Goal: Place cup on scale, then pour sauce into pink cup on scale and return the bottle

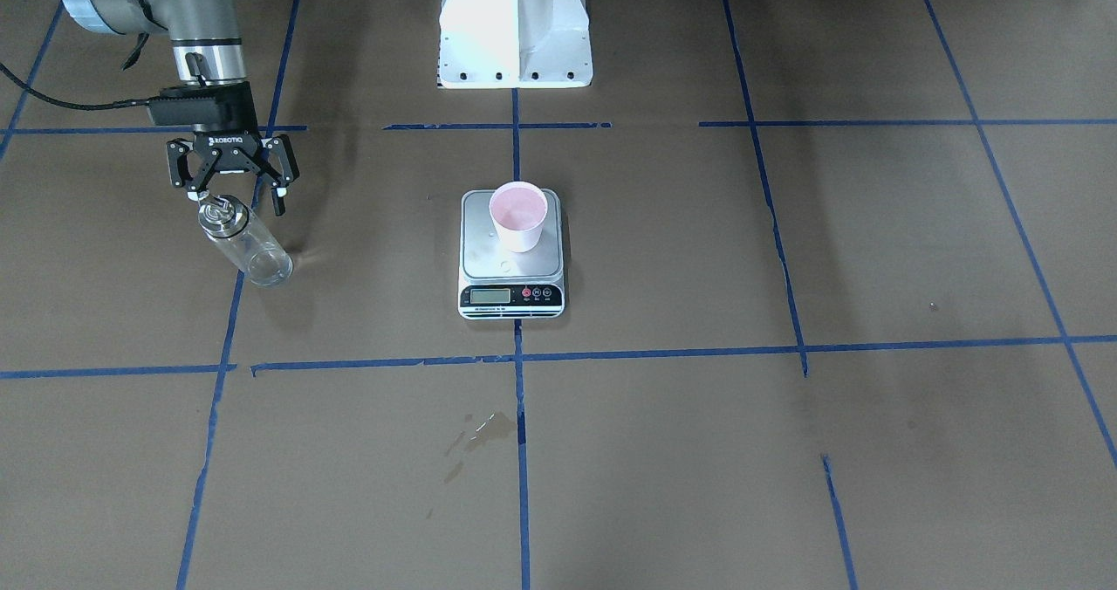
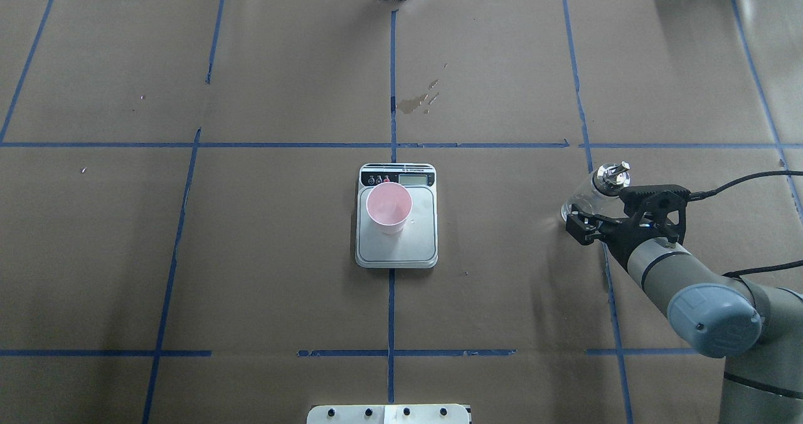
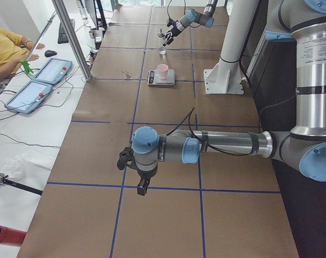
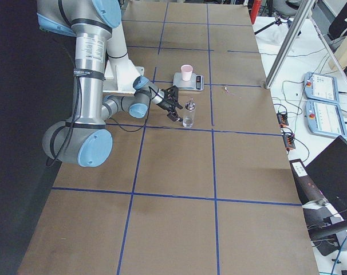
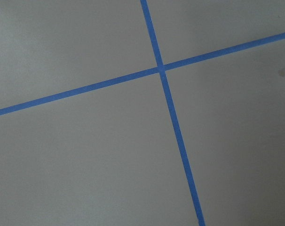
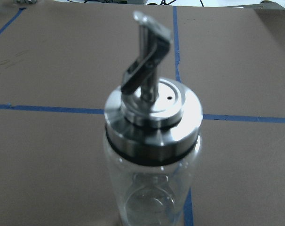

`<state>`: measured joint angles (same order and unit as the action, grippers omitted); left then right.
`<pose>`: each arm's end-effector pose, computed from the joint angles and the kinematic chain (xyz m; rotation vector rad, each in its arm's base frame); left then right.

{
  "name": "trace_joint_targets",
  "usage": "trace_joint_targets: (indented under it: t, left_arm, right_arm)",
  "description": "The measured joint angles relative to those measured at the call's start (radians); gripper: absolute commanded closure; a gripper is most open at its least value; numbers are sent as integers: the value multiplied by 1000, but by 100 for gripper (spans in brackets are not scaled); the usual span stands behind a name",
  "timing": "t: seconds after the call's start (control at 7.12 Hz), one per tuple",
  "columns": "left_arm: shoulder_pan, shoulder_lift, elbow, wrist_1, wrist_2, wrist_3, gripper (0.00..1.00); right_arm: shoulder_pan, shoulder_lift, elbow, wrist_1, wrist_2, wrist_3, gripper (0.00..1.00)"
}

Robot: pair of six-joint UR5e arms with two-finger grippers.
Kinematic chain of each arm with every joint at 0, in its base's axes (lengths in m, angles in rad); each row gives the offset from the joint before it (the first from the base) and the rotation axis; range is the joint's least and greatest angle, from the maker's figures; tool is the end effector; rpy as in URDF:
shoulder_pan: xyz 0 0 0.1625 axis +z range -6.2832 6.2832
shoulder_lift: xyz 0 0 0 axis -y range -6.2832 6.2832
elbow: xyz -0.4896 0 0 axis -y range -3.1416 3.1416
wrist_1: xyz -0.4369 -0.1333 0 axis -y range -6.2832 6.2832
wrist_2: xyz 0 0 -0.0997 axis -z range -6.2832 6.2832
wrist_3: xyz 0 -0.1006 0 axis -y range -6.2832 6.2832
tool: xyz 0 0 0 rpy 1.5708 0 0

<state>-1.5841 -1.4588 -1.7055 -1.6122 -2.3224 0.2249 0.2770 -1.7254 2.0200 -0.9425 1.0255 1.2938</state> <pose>-0.0711 -0.4854 0.7061 0.1502 0.7404 0.2256 -0.4027 -0.3073 0.4918 0.7323 -0.7267 0.2514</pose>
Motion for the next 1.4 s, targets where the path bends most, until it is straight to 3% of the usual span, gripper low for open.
trace_joint_targets:
  t: [0.42, 0.7, 0.84, 1.12, 1.4]
  left_arm:
    - [0, 0, -3, 0, 0, 1, 0]
    - [0, -2, -4, 0, -1, 1, 0]
    - [1, -4, -4, 0, -1, 0, 0]
    - [1, -10, -4, 0, -1, 0, 0]
    - [2, -14, -4, 0, -2, 0, 0]
  right_arm:
    - [-46, -78, 50, 0, 5, 22, 0]
    - [63, -120, 71, 2, 156, -83, 0]
    - [170, -124, 69, 3, 271, -185, 0]
    - [489, -117, 28, -1, 614, -440, 0]
    - [853, -57, -93, -73, 979, -729, 0]
